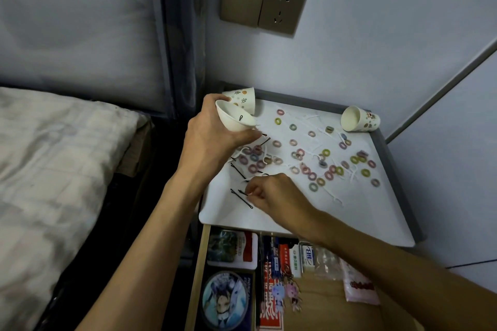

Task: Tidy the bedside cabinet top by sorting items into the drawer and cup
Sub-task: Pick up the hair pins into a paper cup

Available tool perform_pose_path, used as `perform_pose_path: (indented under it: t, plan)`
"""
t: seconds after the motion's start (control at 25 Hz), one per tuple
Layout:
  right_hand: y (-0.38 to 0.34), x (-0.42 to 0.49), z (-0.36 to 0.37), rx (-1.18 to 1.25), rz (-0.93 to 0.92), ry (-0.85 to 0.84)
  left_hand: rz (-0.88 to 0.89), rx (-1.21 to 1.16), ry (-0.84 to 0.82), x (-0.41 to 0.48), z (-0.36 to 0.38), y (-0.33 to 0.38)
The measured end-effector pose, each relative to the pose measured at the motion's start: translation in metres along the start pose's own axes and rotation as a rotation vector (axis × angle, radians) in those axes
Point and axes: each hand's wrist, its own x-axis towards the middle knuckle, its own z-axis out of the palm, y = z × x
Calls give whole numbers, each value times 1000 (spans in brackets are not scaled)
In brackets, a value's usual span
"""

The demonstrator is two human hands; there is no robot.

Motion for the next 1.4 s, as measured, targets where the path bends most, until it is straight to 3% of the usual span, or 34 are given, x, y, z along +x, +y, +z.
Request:
perform_pose_path:
  t: [0.16,0.32,0.52,0.72,0.8,0.92,1.08,1.2,1.32,1.4]
  plan:
    - [-8,6,13,-47,54,41,13,-13,4,-1,-2,-1]
    - [-11,3,18,-310,-1,55,10,-4,11,-2,-5,-2]
    - [-15,4,8,-19,121,114,14,-9,14,-2,-7,-1]
    - [-28,10,17,-73,163,51,12,4,17,-2,-9,1]
    - [-26,8,19,-204,138,33,10,8,21,-1,-11,0]
    - [-23,1,16,-564,-41,28,5,13,26,-1,-13,-2]
    - [-8,-8,1,-791,-171,-18,5,13,22,-2,-15,-4]
    - [5,-10,-17,-597,-51,-97,1,11,29,-3,-14,-4]
    - [0,5,-59,22,168,56,-2,26,30,-4,-11,-4]
    - [-11,24,-94,154,66,231,1,36,21,-5,-9,-4]
